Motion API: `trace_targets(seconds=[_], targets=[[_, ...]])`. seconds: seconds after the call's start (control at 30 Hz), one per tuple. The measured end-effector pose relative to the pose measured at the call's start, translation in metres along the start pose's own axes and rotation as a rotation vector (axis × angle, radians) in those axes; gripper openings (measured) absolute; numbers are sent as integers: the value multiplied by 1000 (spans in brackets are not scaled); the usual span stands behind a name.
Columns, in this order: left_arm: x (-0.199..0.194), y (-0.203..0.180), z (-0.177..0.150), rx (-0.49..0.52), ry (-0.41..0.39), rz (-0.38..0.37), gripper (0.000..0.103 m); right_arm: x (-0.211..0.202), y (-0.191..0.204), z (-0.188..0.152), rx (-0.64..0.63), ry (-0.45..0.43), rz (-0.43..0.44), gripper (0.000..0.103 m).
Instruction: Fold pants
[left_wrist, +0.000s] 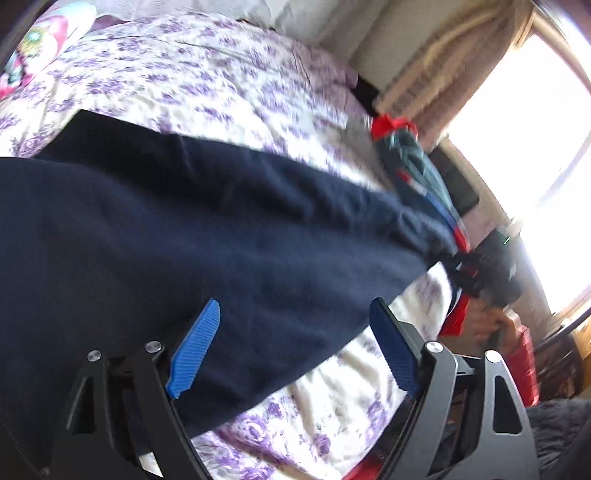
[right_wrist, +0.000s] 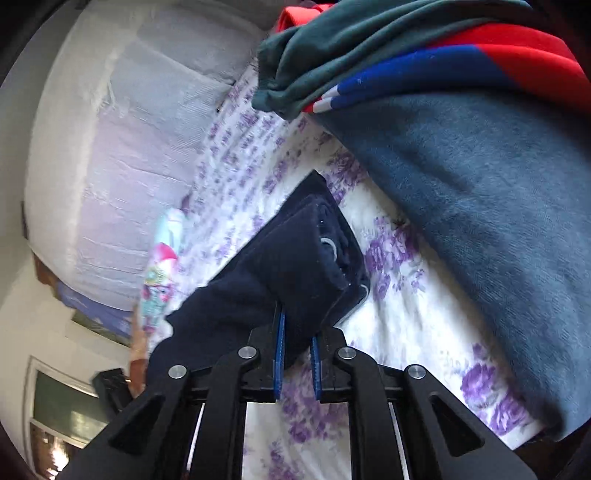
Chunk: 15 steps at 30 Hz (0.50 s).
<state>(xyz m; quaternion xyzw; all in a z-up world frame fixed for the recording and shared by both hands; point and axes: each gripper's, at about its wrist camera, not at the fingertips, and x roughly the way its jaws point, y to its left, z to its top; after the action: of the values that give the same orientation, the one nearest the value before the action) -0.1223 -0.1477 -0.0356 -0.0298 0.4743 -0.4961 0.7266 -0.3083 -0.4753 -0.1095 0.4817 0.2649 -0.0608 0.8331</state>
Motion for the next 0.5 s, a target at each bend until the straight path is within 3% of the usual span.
trace_targets(seconds=[0.07, 0.17, 0.23, 0.4, 0.5], targets=[[13, -3, -6, 32, 18, 42, 82, -8, 3, 0, -16, -14, -6, 18], [19, -5, -22, 117, -25, 63, 86, -9, 5, 3, 5, 22, 11, 59], [15, -7, -28, 155, -38, 59, 86, -19, 5, 5, 19, 28, 26, 59], [10, 7, -23, 85, -39, -33, 87, -80, 13, 24, -87, -148, -48, 59], [9, 10, -22, 61, -42, -61, 88, -59, 24, 52, -186, -123, -113, 58]])
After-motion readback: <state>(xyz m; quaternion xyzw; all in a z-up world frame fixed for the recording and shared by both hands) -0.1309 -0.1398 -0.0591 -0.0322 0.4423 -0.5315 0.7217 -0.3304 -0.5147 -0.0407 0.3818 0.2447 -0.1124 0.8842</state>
